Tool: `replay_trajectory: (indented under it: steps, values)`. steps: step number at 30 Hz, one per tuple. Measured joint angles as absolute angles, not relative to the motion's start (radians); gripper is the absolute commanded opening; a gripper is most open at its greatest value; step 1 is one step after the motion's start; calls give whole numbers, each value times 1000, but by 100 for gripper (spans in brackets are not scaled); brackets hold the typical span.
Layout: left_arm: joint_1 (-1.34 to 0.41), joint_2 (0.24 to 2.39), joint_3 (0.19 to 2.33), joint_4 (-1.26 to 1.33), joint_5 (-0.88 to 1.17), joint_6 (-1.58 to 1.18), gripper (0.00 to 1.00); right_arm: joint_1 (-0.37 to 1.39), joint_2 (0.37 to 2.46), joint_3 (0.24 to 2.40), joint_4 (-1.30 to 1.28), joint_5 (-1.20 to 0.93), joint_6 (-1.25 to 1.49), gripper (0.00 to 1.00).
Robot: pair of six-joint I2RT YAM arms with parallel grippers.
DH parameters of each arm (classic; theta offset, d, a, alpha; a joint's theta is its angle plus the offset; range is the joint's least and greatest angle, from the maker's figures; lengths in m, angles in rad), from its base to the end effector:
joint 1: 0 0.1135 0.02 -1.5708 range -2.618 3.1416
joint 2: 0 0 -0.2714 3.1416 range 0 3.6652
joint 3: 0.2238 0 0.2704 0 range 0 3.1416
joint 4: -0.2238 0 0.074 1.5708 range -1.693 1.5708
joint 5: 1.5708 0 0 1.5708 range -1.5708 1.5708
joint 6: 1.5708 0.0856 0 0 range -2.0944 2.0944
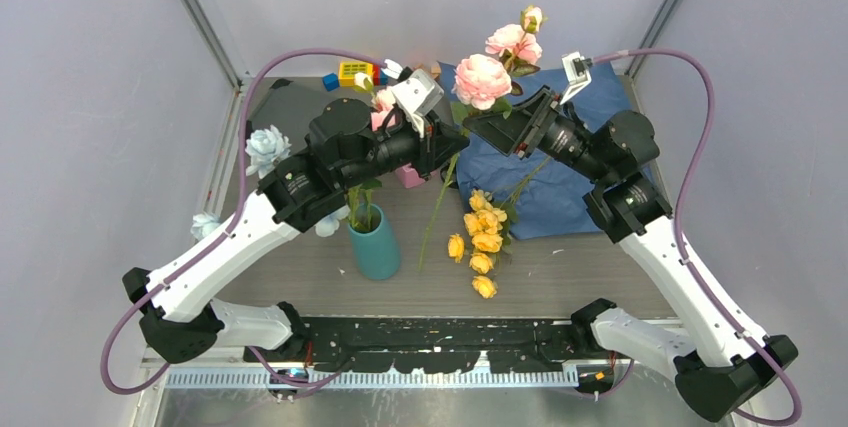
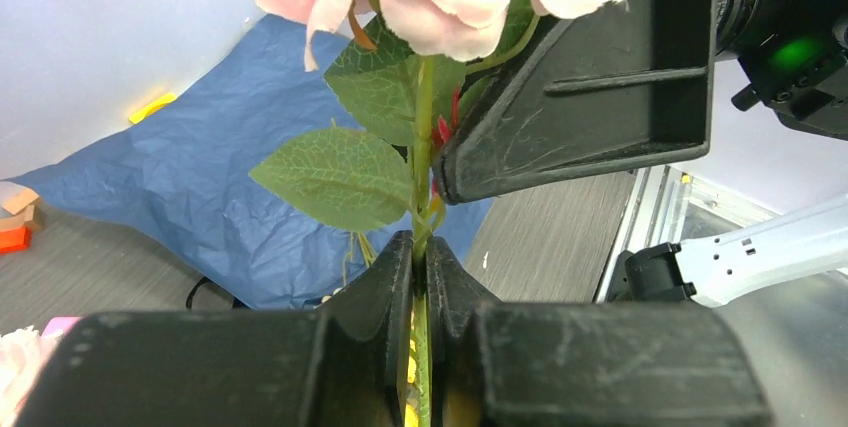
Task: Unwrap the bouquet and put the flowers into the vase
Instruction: Pick up the fake flower from the wrapping paper.
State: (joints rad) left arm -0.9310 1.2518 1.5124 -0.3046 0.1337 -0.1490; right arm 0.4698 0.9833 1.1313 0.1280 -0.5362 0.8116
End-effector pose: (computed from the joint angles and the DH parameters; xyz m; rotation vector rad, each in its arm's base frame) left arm 0.1896 -0.2738 0.4901 0.7461 1.5250 -0.9309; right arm 0.2152 0.1583 0.4778 -0.2619 1.4595 1.4087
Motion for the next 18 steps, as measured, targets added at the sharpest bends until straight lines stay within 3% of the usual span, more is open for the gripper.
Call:
replay_trajectory:
  steps: [6,8,11,12,18]
  values:
    - [-930,1252,1512,-306,146,-144,0,489,1010,1142,162,-529,806,35]
    - [-928,1252,1512,-307,147,-140,0,496,1018,1146,168,-529,803,27]
    - [-927,1252,1514,-310,147,-123,0,502,1028,1159,163,-530,780,6]
    - [-927,1252,1518,-316,147,-119,2,502,1029,1163,155,-526,764,2]
    - [-924,1256,1538,-356,158,-86,38,511,1011,1181,71,-470,651,0]
